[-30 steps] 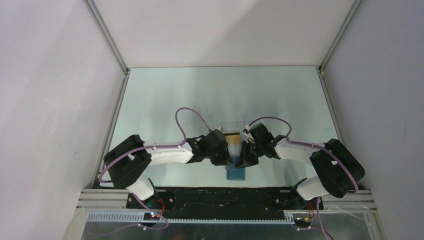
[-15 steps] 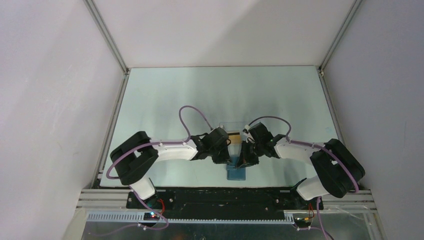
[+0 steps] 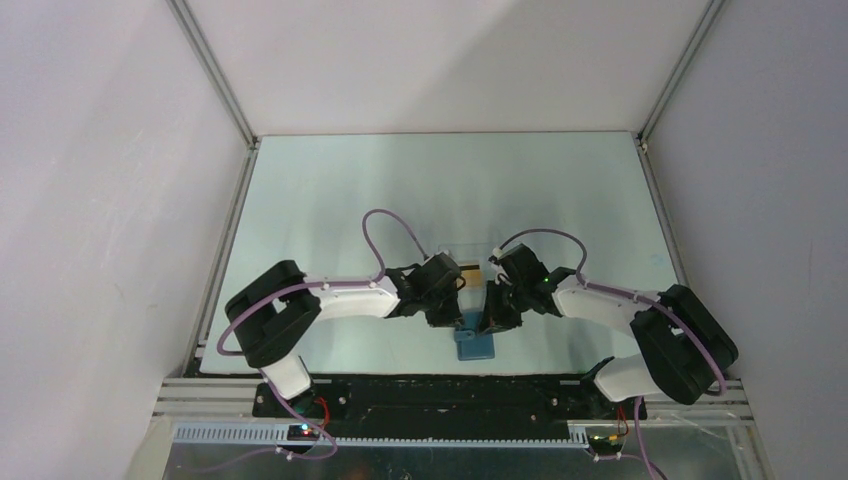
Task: Put the credit cards into the card holder
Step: Close the card holder at the center of the board.
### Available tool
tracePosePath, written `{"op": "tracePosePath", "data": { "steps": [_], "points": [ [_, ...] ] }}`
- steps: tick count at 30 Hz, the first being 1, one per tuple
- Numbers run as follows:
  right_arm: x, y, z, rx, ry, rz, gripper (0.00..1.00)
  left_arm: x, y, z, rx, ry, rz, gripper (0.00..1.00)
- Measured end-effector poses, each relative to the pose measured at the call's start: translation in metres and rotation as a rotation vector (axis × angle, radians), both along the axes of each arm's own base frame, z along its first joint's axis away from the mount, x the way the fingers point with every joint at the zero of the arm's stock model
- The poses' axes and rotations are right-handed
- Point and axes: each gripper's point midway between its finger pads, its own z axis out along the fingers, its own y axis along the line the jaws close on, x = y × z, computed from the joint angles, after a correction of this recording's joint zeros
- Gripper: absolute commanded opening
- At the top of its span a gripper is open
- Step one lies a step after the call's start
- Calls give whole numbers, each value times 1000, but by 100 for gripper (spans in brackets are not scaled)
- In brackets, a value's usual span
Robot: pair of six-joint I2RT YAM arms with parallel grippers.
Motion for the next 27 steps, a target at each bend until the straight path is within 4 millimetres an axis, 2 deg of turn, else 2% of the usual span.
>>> {"op": "tracePosePath", "data": {
  "steps": [11,15,17,21,27],
  "points": [
    [3,-2,4,-4,-37,5,0,0,-1,0,22,-6,-22,0],
    [2,-2,5,-1,-33,3,14,0,-1,0,26,-8,-23,0],
    [2,0,9,14,-35,-2,25,-1,-1,0,27,-8,-24,0],
    [3,5,21,61,-47,-6,32,0,0,0,27,-9,-23,0],
    [2,10,23,86,-35,-5,36,0,0,0,28,-9,-23,0]
  ]
}}
